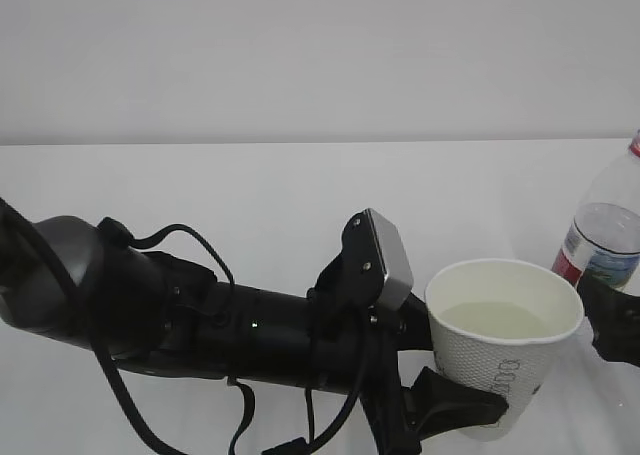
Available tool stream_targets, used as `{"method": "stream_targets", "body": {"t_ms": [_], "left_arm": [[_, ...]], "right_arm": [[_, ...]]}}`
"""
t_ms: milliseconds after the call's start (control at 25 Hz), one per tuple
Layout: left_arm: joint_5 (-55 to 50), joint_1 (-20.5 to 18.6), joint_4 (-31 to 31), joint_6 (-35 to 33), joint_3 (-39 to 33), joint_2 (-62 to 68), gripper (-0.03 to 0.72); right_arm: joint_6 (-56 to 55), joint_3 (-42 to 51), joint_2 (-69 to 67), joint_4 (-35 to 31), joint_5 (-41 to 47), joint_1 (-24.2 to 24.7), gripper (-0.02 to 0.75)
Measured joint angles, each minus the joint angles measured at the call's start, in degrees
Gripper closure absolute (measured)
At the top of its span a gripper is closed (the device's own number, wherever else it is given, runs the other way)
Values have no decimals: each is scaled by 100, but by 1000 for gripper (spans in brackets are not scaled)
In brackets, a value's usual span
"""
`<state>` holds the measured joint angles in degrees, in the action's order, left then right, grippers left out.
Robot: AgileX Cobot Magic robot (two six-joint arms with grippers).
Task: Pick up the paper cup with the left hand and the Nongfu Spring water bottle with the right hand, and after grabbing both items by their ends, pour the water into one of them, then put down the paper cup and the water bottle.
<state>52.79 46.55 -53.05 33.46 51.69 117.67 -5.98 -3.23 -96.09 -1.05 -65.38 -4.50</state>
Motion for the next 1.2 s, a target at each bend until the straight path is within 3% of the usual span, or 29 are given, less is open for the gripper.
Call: {"method": "stream_targets", "body": {"t_ms": [1200], "left_arm": [[0,0,8,0,0,0,196]], "right_arm": [[-363,130,1681,105,363,0,94]]}}
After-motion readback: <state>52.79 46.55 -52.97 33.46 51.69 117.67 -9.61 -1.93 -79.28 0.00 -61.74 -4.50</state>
